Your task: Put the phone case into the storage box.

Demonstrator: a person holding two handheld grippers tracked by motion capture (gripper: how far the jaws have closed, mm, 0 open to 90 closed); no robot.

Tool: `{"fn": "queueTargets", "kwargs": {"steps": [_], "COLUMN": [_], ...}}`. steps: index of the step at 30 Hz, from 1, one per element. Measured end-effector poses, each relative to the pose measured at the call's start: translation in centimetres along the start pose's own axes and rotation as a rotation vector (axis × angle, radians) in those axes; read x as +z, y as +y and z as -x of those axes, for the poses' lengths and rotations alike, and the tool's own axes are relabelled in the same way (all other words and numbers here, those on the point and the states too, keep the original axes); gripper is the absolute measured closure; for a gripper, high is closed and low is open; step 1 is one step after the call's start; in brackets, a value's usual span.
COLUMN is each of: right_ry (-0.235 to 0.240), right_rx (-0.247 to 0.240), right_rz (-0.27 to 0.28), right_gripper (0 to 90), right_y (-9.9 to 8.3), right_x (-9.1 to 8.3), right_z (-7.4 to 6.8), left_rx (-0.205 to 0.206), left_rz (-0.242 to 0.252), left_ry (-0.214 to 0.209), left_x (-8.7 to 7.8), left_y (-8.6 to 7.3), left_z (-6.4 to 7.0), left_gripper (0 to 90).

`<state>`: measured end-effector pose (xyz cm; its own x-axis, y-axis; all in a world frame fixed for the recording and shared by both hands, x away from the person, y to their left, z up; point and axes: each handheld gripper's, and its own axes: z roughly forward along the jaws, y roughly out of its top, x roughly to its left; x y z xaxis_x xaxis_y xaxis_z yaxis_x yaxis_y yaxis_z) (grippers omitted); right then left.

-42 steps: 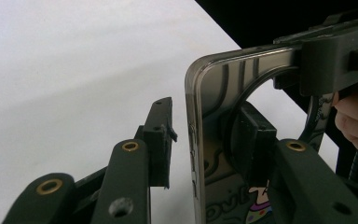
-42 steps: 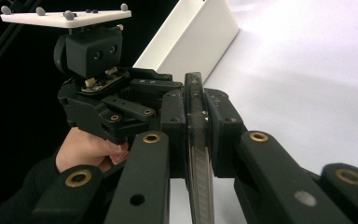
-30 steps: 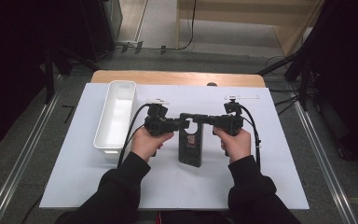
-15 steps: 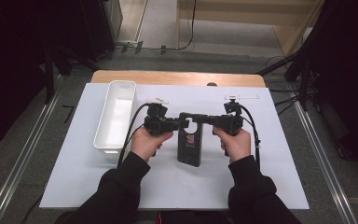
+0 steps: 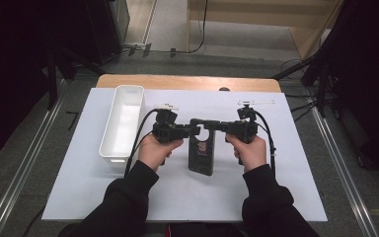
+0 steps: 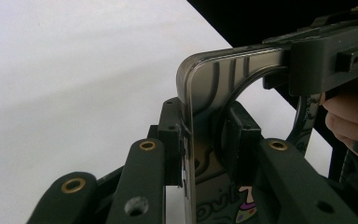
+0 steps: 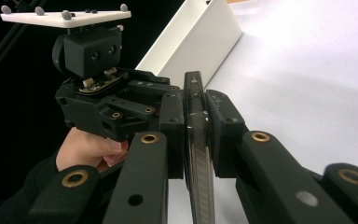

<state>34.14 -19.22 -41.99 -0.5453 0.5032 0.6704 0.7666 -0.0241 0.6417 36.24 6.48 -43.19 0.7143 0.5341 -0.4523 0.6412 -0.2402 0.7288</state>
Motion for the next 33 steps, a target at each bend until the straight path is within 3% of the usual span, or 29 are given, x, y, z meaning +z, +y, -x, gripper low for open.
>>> {"fn": "queueTargets", "kwargs": {"steps": [6, 10, 16, 20, 25, 33], "right_ry": [-0.011, -0.011, -0.001, -0.033, -0.017, -0.021], "right_rx": [-0.017, -0.031, -0.087, -0.153, -0.157, -0.177], "right_rz": [0.002, 0.0, 0.009, 0.012, -0.008, -0.044], "right_gripper": [70.6, 61.4, 41.8, 35.2, 29.8, 28.8], "right_y": [-0.02, -0.05, -0.13, -0.24, -0.33, -0.48], "right_x": [0.06, 0.18, 0.46, 0.48, 0.43, 0.36], "right_z": [-0.06, -0.12, -0.27, -0.64, -0.63, -0.77], "left_rx": [0.011, 0.012, 0.019, 0.021, 0.019, 0.027], "left_rz": [0.004, 0.006, 0.005, 0.006, -0.007, -0.022], "left_ry": [-0.003, -0.005, -0.007, 0.0, 0.012, 0.025], "left_x": [-0.02, -0.08, -0.16, -0.22, -0.42, -0.49], "left_y": [0.04, 0.09, 0.14, 0.21, 0.31, 0.38], "left_z": [0.2, 0.21, 0.24, 0.32, 0.18, 0.21], "left_gripper": [71.2, 71.2, 71.2, 71.1, 71.1, 71.0]}}
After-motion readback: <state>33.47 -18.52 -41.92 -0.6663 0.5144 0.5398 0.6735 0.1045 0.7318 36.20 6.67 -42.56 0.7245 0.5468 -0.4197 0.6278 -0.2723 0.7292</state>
